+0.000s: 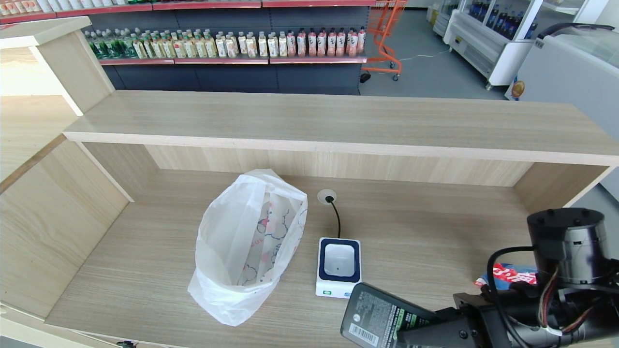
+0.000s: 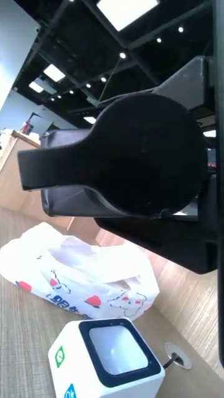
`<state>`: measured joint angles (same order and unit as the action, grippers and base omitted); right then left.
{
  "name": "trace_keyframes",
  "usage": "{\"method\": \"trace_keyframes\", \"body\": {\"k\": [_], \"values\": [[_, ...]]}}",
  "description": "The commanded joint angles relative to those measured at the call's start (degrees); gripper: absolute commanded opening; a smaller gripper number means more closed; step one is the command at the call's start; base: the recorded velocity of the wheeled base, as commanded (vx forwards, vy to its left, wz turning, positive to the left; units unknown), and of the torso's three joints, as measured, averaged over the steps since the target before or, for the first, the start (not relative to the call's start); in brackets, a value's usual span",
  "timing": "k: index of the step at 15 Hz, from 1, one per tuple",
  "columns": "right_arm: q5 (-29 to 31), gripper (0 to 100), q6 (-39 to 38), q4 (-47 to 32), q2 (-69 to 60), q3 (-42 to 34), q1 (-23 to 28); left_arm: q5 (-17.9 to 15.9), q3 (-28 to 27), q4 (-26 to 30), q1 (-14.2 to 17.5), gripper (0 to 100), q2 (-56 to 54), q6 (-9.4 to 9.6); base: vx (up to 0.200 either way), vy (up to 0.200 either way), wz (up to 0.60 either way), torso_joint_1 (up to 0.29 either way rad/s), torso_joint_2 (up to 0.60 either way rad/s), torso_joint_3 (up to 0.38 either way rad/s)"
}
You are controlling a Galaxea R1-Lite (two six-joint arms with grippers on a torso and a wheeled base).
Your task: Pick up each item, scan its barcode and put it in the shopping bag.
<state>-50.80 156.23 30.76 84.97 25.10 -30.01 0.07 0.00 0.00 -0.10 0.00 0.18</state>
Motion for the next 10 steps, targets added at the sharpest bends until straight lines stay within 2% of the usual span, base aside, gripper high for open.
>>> {"method": "trace_keyframes", "body": {"k": [1,2,4,6,7,8,9,10], "values": [[0.1,0,-0.1,0.0,-0.3,-0.1,0.1,0.0,0.0,0.0,0.0,100,0.0,-0.01,0.0,0.0,0.0,0.0,0.0,0.0],[0.2,0,-1.9,-0.1,-1.0,0.2,0.2,0.0,0.0,0.0,0.0,100,0.0,-0.01,0.0,0.0,0.0,0.0,0.0,0.0],[0.3,0,-24.0,0.1,-5.8,4.2,2.9,0.0,0.0,0.0,0.0,100,0.0,-0.01,0.0,0.0,0.0,0.0,0.0,0.0],[6.1,0,-46.7,0.1,-12.5,4.7,12.9,0.0,0.0,0.0,0.0,100,0.0,-0.01,0.0,0.0,0.0,0.0,0.0,0.0],[13.0,0,-57.8,0.3,-15.8,4.3,15.7,0.0,0.0,0.0,0.0,100,0.0,-0.01,0.0,0.0,0.0,0.0,0.0,0.0],[16.9,0,-63.3,2.8,-17.9,3.9,17.4,0.0,0.0,0.0,0.0,100,0.0,-0.01,0.0,0.0,0.0,0.0,0.0,0.0],[17.0,0,-66.8,3.6,-18.2,2.5,18.1,0.0,0.0,0.0,0.0,100,0.1,-0.01,0.0,0.0,0.0,0.0,0.0,0.0],[17.1,0,-76.2,3.7,-18.0,1.1,18.8,-0.1,0.0,0.0,0.0,100,0.0,-0.01,0.0,0.0,0.0,0.0,0.0,0.0]]}}
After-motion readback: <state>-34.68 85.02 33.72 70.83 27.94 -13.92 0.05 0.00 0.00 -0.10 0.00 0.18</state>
